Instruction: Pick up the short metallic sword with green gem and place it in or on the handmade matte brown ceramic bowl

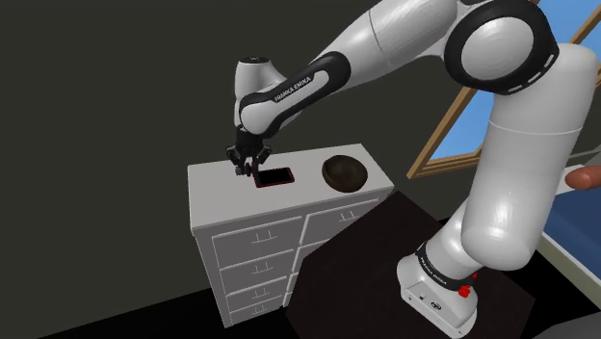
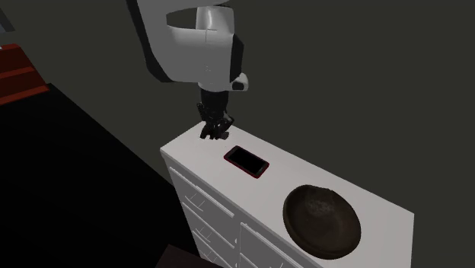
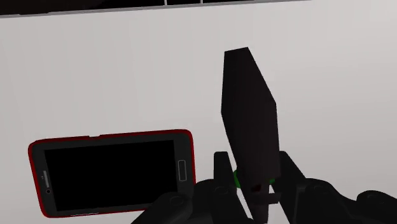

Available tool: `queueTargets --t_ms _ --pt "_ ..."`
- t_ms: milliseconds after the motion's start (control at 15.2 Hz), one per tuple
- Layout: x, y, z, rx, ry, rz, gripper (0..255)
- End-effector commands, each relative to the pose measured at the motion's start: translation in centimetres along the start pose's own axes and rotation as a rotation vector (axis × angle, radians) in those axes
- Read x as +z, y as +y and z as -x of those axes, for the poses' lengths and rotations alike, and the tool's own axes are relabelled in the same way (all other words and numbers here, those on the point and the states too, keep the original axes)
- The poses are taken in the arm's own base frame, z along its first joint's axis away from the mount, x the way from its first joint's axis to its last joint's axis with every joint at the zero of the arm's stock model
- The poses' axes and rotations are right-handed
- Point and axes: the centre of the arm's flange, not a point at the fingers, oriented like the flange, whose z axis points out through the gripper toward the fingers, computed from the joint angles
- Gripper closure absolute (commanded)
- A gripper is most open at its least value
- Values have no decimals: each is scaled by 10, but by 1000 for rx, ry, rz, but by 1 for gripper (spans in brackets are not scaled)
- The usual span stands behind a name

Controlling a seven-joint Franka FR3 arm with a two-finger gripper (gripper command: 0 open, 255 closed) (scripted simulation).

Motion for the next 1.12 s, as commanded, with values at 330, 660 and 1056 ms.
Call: queueTargets --t_ms 330,660,1056 --pt "-36 -2 3 0 0 0 255" --pt "-45 37 7 0 0 0 255" --pt "-52 116 15 0 0 0 255"
